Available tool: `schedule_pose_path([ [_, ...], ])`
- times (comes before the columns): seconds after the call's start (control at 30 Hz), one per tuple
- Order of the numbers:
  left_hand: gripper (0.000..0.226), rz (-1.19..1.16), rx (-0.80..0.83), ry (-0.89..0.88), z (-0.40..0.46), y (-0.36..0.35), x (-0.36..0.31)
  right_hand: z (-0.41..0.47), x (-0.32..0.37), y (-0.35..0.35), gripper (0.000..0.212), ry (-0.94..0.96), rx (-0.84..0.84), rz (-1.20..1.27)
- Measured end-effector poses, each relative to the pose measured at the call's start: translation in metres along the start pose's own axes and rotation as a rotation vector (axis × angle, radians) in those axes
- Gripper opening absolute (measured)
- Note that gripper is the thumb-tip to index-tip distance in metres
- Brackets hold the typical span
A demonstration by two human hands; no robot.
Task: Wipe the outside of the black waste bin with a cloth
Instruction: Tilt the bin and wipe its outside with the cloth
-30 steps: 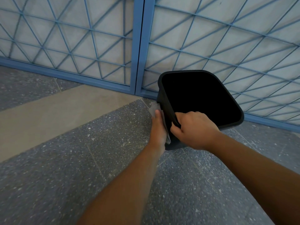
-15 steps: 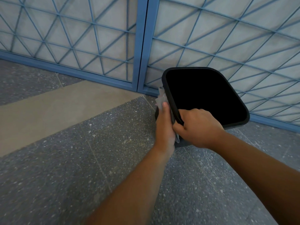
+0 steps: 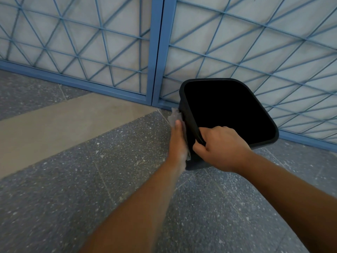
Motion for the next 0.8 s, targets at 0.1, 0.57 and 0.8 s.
schedule_pose_path([
  [0.1,0.056,-0.087,-0.065,0.038,0.02,-0.003,-0.009,0.0,0.0,0.0,0.027,-0.004,0.01,0.03],
  [0.57,0.056,-0.046,-0.056,-0.034,0.008,-0.012,-0.019,0.0,-0.001,0.0,0.027,0.012,0.016,0.024],
  [0.8,0.057,-0.072,-0.09,-0.033,0.02,-0.012,-0.016,0.001,0.001,0.001,0.028,0.004,0.01,0.034],
])
Point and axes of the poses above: each hand's wrist, its own z-axis towards the middle knuckle, its own y-axis out of the back of the hand, x = y × z, the point moved 3 cm from there along z, towards the middle knuckle, and after that the axes turned 13 degrees about -y, right-handed, at the moved point
